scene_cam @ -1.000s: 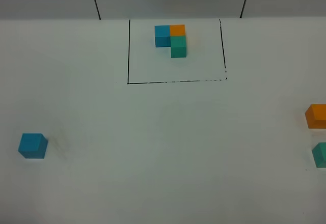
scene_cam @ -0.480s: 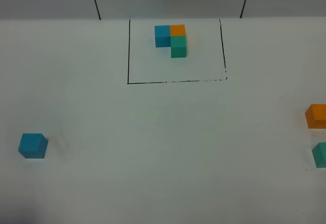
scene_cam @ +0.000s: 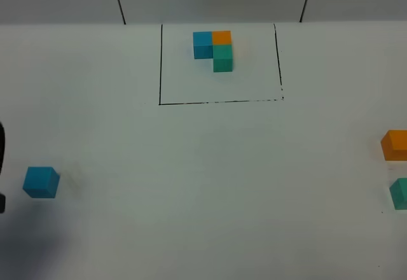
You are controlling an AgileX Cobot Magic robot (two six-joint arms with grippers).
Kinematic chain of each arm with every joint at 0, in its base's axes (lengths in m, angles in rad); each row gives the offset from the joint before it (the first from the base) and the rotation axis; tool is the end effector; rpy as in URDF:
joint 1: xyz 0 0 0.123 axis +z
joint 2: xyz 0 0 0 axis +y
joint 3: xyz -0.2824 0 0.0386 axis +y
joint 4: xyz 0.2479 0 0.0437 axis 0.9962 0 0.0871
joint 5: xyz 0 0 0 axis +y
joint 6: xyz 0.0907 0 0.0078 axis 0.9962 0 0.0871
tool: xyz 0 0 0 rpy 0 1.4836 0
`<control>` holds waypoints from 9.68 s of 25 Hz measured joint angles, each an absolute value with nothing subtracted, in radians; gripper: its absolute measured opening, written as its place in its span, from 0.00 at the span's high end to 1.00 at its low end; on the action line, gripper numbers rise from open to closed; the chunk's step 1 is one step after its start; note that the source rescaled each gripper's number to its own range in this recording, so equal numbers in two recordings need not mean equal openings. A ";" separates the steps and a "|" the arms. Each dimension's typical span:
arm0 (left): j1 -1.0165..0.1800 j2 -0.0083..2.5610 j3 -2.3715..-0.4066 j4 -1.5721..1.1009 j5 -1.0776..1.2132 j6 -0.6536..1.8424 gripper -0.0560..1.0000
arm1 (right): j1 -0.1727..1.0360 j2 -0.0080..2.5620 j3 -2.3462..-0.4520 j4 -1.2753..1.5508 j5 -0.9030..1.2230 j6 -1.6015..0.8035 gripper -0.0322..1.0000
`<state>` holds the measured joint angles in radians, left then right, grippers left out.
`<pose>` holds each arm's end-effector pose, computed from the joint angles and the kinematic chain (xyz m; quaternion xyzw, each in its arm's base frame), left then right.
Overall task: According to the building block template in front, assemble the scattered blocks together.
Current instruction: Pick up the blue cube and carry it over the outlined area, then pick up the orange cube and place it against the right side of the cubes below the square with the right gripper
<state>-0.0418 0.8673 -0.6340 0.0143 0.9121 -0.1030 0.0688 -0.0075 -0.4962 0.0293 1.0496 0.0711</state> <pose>0.1425 -0.0049 0.2691 -0.0268 0.9669 -0.0118 0.2533 -0.0053 0.0020 0.2770 0.0005 0.8493 0.0515 0.5255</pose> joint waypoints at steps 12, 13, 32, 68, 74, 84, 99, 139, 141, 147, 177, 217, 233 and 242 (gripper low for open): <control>-0.042 1.360 -0.765 0.017 0.823 -0.103 0.00 | 0.069 -0.008 -0.496 0.029 1.050 0.071 0.23; -0.042 1.382 -0.765 0.017 0.805 -0.102 0.00 | 0.069 -0.008 -0.496 0.029 1.050 0.071 0.24; -0.042 1.664 -0.766 0.000 0.614 -0.098 0.03 | 0.069 -0.008 -0.496 0.029 1.050 0.071 0.24; -0.212 1.743 -1.016 0.041 0.815 0.282 0.95 | 0.069 -0.008 -0.496 0.029 1.050 0.072 0.24; -0.354 1.870 -1.278 0.043 0.960 0.515 0.95 | 0.069 -0.008 -0.496 0.029 1.050 0.072 0.24; -0.525 2.198 -1.751 0.054 1.183 0.688 0.95 | 0.069 -0.008 -0.496 0.029 1.050 0.072 0.24; -0.642 2.368 -1.991 0.070 1.175 0.698 0.95 | 0.069 -0.008 -0.496 0.029 1.050 0.072 0.25; -0.674 2.442 -1.999 0.075 1.139 0.648 0.71 | 0.069 -0.008 -0.496 0.029 1.050 0.079 0.26; -0.674 2.443 -1.999 0.075 1.140 0.648 0.52 | 0.069 -0.008 -0.496 0.029 1.050 0.079 0.26; -0.675 2.428 -1.999 0.075 1.165 0.648 0.18 | 0.069 -0.008 -0.496 0.029 1.050 0.079 0.26; -0.195 1.604 -1.430 0.103 1.196 0.101 0.12 | 0.069 -0.008 -0.496 0.029 1.050 0.079 0.26; -0.177 -0.007 -0.507 -0.158 1.058 0.114 0.18 | 0.069 -0.008 -0.496 0.029 1.050 0.088 0.26; 0.004 -0.007 -0.505 -0.158 1.058 0.108 0.27 | 0.069 -0.008 -0.496 0.029 1.050 0.088 0.26; 0.012 -0.007 -0.505 -0.158 1.058 0.104 0.27 | 0.069 -0.008 -0.496 0.029 1.050 0.088 0.26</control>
<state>0.0120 -0.0072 -0.5054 -0.1580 1.0578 0.1037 0.0688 -0.0075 -0.4962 0.0293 1.0496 0.0880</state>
